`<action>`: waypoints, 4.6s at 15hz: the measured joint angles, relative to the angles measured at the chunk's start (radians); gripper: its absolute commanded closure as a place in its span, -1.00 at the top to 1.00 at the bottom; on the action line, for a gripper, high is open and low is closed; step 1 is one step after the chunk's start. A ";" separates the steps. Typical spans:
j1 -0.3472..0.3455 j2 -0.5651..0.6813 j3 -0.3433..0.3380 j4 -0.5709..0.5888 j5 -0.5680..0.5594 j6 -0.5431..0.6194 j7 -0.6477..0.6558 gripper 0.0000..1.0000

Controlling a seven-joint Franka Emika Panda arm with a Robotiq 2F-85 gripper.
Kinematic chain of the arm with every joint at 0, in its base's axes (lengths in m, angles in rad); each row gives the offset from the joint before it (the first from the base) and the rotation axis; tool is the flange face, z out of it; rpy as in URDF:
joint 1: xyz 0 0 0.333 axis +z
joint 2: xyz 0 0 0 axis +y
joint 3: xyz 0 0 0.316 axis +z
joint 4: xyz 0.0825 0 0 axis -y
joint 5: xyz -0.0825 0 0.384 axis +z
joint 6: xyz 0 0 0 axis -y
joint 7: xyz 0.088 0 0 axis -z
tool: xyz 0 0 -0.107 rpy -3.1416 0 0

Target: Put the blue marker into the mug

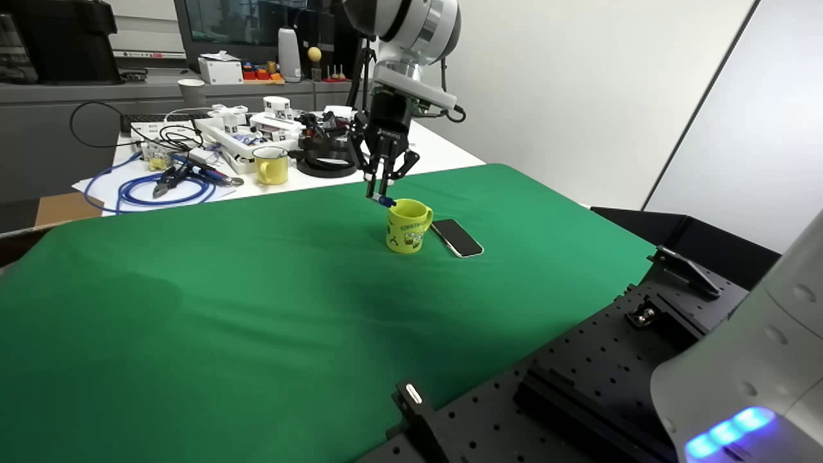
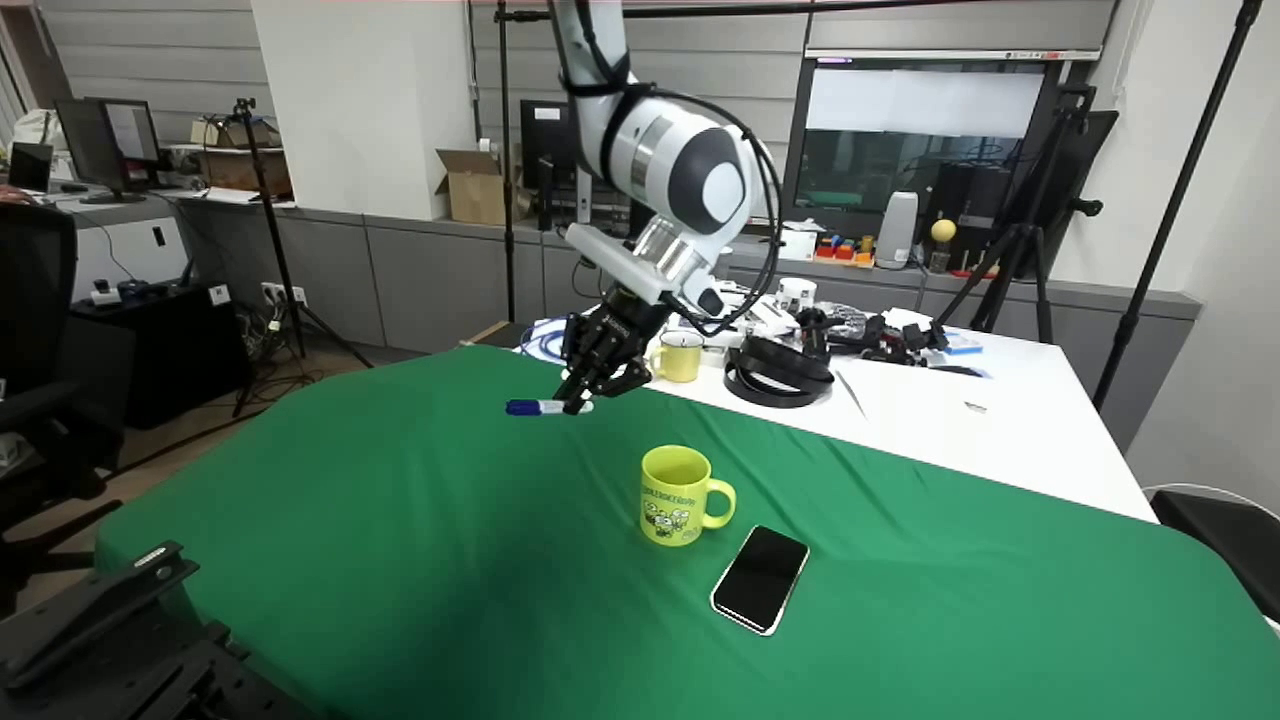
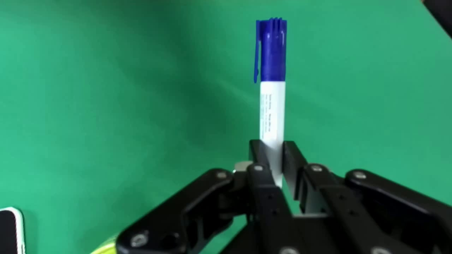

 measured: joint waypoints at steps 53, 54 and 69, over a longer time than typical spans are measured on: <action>-0.197 0.194 -0.177 0.149 0.528 -0.167 -0.043 -0.65; -0.197 0.194 -0.177 0.149 0.528 -0.167 -0.043 -0.65; -0.217 0.263 -0.189 0.177 0.533 -0.169 -0.045 -0.91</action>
